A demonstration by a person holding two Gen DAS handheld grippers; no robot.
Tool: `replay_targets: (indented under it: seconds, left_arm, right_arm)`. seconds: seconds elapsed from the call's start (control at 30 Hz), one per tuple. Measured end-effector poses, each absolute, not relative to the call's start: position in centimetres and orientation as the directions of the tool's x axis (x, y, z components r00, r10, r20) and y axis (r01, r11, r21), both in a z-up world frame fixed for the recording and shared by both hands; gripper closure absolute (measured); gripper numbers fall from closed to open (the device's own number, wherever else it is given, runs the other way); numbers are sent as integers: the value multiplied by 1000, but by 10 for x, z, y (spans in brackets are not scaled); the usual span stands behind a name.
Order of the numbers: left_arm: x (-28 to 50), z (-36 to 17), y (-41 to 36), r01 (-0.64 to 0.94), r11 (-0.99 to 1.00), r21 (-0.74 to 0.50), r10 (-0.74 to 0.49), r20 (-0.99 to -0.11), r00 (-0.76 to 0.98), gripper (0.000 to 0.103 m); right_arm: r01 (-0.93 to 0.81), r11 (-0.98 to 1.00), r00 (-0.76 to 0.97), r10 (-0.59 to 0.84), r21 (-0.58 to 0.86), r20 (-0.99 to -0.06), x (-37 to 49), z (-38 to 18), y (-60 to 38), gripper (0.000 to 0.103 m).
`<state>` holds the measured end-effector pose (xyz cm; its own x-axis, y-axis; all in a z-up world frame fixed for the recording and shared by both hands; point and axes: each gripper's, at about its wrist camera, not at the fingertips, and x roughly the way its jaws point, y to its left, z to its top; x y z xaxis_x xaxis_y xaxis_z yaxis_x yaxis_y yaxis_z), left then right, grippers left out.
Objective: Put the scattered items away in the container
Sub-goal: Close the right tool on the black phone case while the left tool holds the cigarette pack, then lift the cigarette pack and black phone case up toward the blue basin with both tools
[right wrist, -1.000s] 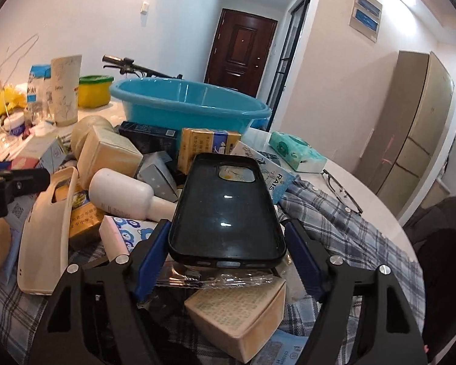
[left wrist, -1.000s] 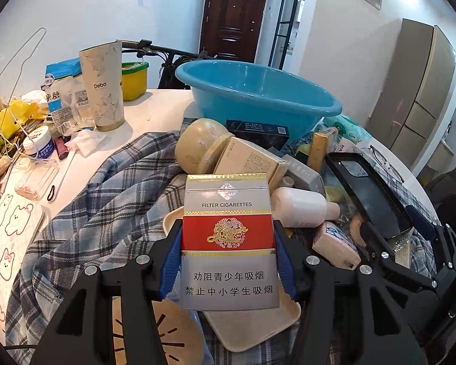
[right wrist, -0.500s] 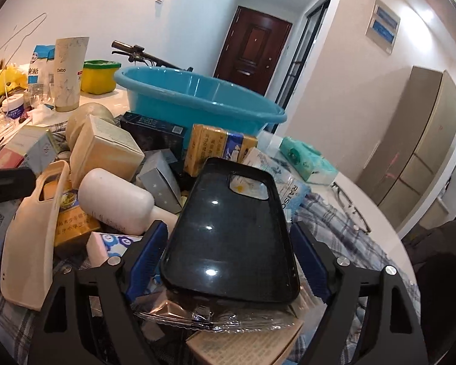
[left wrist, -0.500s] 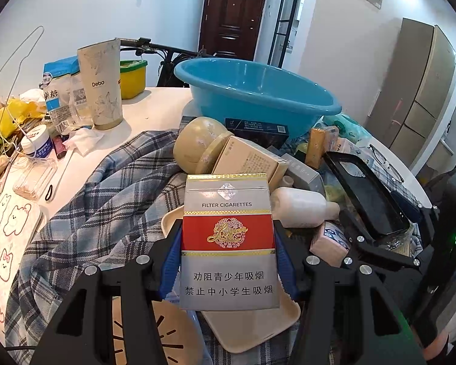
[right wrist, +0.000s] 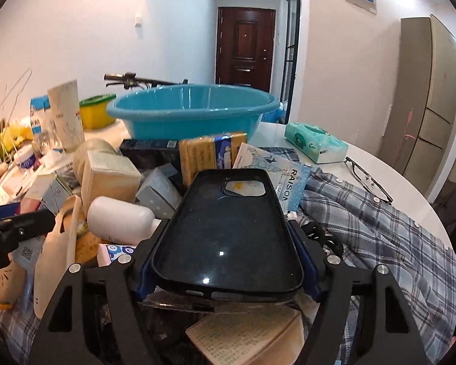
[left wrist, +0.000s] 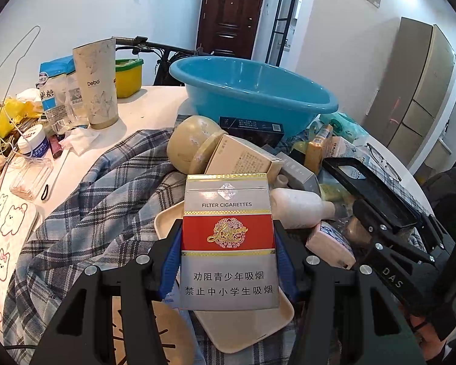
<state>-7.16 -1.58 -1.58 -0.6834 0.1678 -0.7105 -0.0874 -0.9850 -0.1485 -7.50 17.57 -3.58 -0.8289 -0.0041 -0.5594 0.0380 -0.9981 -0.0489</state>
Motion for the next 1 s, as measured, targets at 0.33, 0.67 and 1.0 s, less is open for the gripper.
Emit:
replay_targets:
  seconds: [0.33,0.67,1.0]
  left_arm:
    - [-67,-13,-13,-97,-984,-147,173,-705,-688,46]
    - [-63,-13,-12,-104,-984,-147,178,-703,-689,46]
    - [-62,-10,-15,-103,-984,-146,177,-700,-692,46]
  right_arm:
    - [39,-998,-844,-11,-41,-536,-65,-23,182,32]
    - [54,-995,-806,7,-86,-592,-65,-39,177,31]
    - [66,-998,-804,-62,15,-592,-64,-33,187,33]
